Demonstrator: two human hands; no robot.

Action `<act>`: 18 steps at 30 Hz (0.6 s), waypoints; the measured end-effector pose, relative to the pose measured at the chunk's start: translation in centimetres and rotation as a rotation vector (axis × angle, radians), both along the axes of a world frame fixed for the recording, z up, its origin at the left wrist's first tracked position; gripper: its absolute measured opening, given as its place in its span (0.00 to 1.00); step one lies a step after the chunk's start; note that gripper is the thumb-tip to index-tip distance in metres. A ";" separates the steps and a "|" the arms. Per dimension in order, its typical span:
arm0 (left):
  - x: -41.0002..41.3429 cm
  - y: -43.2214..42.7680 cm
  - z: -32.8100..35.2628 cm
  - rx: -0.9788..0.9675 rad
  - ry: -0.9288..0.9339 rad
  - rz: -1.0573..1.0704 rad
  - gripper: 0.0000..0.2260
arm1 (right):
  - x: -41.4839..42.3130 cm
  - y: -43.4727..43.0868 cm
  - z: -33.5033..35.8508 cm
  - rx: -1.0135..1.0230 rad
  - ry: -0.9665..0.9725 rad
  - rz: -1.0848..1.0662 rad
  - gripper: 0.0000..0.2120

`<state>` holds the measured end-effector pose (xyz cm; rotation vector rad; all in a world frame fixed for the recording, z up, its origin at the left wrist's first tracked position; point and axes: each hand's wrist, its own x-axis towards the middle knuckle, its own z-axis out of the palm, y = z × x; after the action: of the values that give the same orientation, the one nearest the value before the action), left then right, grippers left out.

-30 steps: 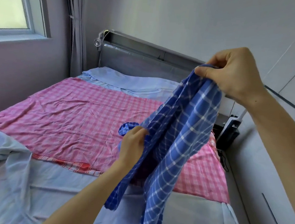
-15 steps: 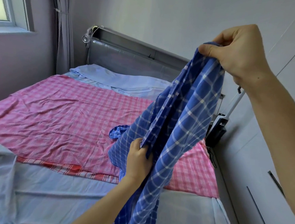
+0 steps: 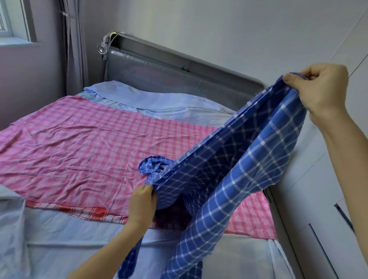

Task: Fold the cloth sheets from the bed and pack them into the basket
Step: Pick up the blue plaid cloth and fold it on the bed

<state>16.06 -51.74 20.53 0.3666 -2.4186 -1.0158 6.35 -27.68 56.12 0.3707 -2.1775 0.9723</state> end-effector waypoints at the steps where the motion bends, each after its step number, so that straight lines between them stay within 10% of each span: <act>1: -0.2 -0.7 -0.4 0.010 -0.067 0.008 0.06 | 0.0 0.1 -0.3 -0.004 0.006 -0.002 0.11; 18: -0.4 -19.2 23.2 0.050 0.208 0.232 0.09 | 4.1 4.3 -9.6 0.190 -0.383 0.096 0.09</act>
<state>15.64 -70.91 43.76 0.5181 -2.1131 -0.9611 10.42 -23.40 46.52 0.4077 -2.6327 0.9517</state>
